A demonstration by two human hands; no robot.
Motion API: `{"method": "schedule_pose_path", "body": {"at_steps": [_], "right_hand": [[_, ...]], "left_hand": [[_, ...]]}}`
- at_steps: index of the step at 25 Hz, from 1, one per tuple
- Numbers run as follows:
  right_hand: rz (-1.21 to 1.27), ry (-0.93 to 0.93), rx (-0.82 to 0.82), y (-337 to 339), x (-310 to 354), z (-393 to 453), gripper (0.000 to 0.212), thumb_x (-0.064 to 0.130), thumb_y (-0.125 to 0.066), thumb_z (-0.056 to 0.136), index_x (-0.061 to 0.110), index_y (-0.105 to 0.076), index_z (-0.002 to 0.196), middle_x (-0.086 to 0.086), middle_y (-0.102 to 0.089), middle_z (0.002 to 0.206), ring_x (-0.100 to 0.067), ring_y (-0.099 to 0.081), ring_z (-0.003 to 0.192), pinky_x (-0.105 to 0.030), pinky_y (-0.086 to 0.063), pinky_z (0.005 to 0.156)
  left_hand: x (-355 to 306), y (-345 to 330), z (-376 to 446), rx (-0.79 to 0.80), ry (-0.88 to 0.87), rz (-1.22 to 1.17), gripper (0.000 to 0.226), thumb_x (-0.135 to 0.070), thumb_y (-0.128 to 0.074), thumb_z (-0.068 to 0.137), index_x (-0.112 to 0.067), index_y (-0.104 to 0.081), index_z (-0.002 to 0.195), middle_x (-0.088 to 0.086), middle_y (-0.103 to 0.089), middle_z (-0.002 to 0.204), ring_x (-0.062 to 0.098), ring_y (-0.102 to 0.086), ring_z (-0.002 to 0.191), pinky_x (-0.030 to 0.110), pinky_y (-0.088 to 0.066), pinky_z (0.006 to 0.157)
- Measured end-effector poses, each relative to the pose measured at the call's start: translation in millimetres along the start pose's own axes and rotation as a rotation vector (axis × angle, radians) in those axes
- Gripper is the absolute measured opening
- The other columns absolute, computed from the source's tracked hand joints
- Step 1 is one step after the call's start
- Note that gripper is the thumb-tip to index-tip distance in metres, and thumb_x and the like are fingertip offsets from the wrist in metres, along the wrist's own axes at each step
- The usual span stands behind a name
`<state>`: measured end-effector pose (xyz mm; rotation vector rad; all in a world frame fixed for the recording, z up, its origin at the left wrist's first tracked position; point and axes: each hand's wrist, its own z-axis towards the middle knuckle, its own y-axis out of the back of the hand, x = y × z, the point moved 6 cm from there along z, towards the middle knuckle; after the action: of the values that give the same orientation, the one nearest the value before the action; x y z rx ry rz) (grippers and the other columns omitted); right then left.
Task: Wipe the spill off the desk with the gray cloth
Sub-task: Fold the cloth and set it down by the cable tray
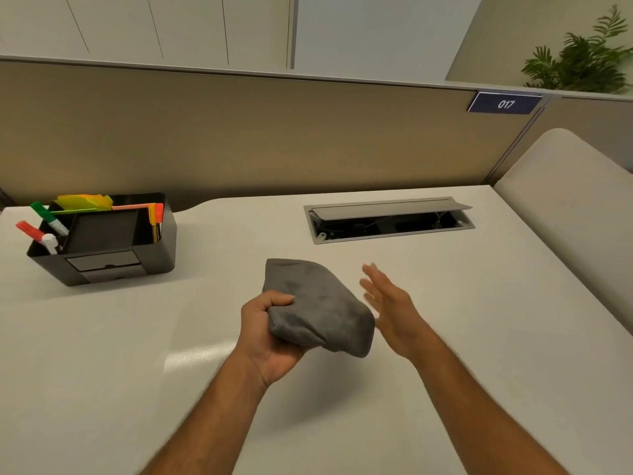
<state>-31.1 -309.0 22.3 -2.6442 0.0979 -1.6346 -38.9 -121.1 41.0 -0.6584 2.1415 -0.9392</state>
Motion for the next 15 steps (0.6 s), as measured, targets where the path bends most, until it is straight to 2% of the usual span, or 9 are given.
{"method": "schedule_pose_path", "body": {"at_steps": [1, 3, 4, 6, 8, 10, 11, 12, 15], "right_hand": [[0.198, -0.146, 0.03, 5, -14, 7, 0.114, 0.093, -0.063, 0.057, 0.032, -0.042, 0.151, 0.0, -0.039, 0.161, -0.034, -0.04, 0.146, -0.056, -0.031, 0.118], [0.444, -0.288, 0.073, 5, -34, 12, 0.087, 0.079, -0.054, 0.081, 0.016, -0.06, 0.141, -0.015, -0.057, 0.146, -0.044, -0.056, 0.13, -0.064, -0.041, 0.11], [0.496, -0.286, 0.063, 5, -36, 13, 0.072, 0.07, -0.05, 0.087, 0.014, -0.07, 0.129, -0.018, -0.063, 0.138, -0.045, -0.062, 0.122, -0.063, -0.047, 0.104], [0.516, -0.209, 0.002, 11, -31, 17, 0.047, 0.048, -0.058, 0.088, 0.013, -0.08, 0.111, -0.018, -0.07, 0.128, -0.04, -0.071, 0.107, -0.054, -0.056, 0.092], [0.471, -0.121, -0.036, 24, -22, 27, 0.03, 0.022, -0.066, 0.086, 0.009, -0.079, 0.109, -0.018, -0.071, 0.126, -0.036, -0.072, 0.104, -0.047, -0.058, 0.09], [0.352, -0.07, -0.038, 44, -11, 39, 0.034, 0.006, -0.064, 0.088, 0.008, -0.072, 0.121, -0.016, -0.071, 0.125, -0.034, -0.07, 0.109, -0.045, -0.056, 0.093], [0.278, -0.048, -0.052, 54, -6, 46, 0.035, 0.002, -0.063, 0.09, 0.01, -0.068, 0.124, -0.014, -0.073, 0.122, -0.033, -0.07, 0.109, -0.043, -0.056, 0.092], [0.196, -0.025, -0.085, 67, 1, 53, 0.035, -0.001, -0.063, 0.091, 0.012, -0.066, 0.123, -0.013, -0.075, 0.118, -0.031, -0.071, 0.107, -0.04, -0.058, 0.089], [-0.036, 0.048, -0.19, 106, 27, 76, 0.028, -0.005, -0.06, 0.094, 0.012, -0.063, 0.116, -0.01, -0.074, 0.107, -0.026, -0.069, 0.095, -0.03, -0.058, 0.076]], "left_hand": [[-2, -4, 3, 0.028, -0.01, 0.0, 0.046, -0.01, -0.051, 0.075, -0.007, -0.061, 0.12, 0.018, -0.075, 0.096, 0.038, -0.065, 0.092, 0.044, -0.061, 0.07], [-3, -9, 9, 0.085, -0.023, 0.006, 0.051, -0.014, -0.059, 0.067, -0.007, -0.061, 0.117, 0.017, -0.074, 0.097, 0.037, -0.065, 0.09, 0.043, -0.06, 0.07], [-2, -11, 13, 0.103, -0.027, 0.017, 0.06, -0.017, -0.069, 0.057, -0.007, -0.062, 0.116, 0.017, -0.074, 0.097, 0.036, -0.066, 0.088, 0.043, -0.061, 0.069], [1, -10, 23, 0.133, -0.021, 0.057, 0.086, -0.015, -0.084, 0.032, -0.006, -0.063, 0.115, 0.017, -0.074, 0.099, 0.036, -0.069, 0.084, 0.043, -0.06, 0.067], [2, -8, 34, 0.148, -0.019, 0.126, 0.088, -0.014, -0.087, 0.026, -0.004, -0.069, 0.111, 0.017, -0.073, 0.104, 0.036, -0.071, 0.086, 0.045, -0.06, 0.071], [-1, -6, 49, 0.112, -0.016, 0.202, 0.065, -0.012, -0.086, 0.039, -0.006, -0.077, 0.103, 0.018, -0.074, 0.107, 0.035, -0.073, 0.088, 0.046, -0.061, 0.074], [-3, -5, 57, 0.07, -0.015, 0.257, 0.055, -0.009, -0.081, 0.051, -0.009, -0.077, 0.106, 0.018, -0.074, 0.111, 0.034, -0.073, 0.09, 0.046, -0.061, 0.074], [-5, -4, 68, 0.034, -0.013, 0.346, 0.054, -0.004, -0.074, 0.062, -0.013, -0.073, 0.115, 0.017, -0.073, 0.117, 0.033, -0.072, 0.094, 0.047, -0.061, 0.075], [-9, -11, 103, -0.012, -0.005, 0.645, 0.072, 0.017, -0.052, 0.083, -0.03, -0.053, 0.138, 0.012, -0.068, 0.125, 0.033, -0.068, 0.103, 0.051, -0.061, 0.079]]}}
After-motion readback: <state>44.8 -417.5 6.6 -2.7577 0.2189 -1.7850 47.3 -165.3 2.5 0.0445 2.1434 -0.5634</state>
